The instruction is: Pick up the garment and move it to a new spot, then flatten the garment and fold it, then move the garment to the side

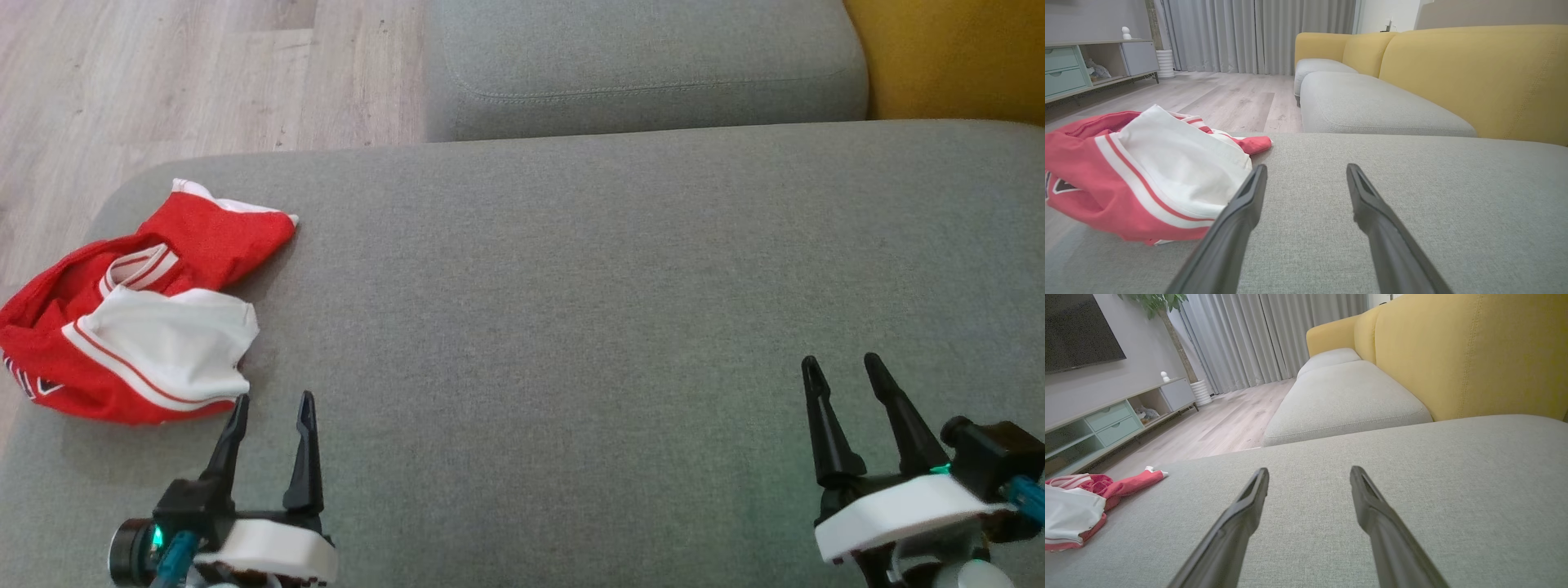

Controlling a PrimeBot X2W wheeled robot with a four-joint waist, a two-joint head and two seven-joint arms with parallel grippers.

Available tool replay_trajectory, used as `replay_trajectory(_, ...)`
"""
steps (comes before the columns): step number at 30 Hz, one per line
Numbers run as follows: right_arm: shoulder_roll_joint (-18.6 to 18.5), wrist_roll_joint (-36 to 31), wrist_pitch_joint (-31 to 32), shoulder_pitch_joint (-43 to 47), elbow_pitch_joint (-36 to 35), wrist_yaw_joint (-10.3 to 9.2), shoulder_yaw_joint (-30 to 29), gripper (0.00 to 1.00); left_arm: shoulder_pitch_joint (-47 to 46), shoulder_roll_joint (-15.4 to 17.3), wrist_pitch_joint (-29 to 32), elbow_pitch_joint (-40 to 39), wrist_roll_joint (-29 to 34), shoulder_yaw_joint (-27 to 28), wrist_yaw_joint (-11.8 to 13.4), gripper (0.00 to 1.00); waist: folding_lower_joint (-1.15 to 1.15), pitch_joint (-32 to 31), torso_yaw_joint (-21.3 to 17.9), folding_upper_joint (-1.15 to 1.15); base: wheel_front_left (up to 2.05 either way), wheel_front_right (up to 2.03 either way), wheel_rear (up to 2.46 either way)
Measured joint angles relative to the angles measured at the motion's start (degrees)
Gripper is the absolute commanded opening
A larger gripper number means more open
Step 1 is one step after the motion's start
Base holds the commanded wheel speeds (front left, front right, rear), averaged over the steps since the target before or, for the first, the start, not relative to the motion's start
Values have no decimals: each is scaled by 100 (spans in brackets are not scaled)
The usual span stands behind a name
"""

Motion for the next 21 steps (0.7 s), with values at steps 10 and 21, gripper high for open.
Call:
replay_trajectory(10,18,-558,5,7,-148,0,0,100,-1,4,68,38,319,-3,78,100,0,-10,15,0,0,0,0)
replay_trajectory(21,105,-390,8,8,-145,0,-65,100,20,2,135,46,219,2,100,100,0,4,20,0,0,0,0)
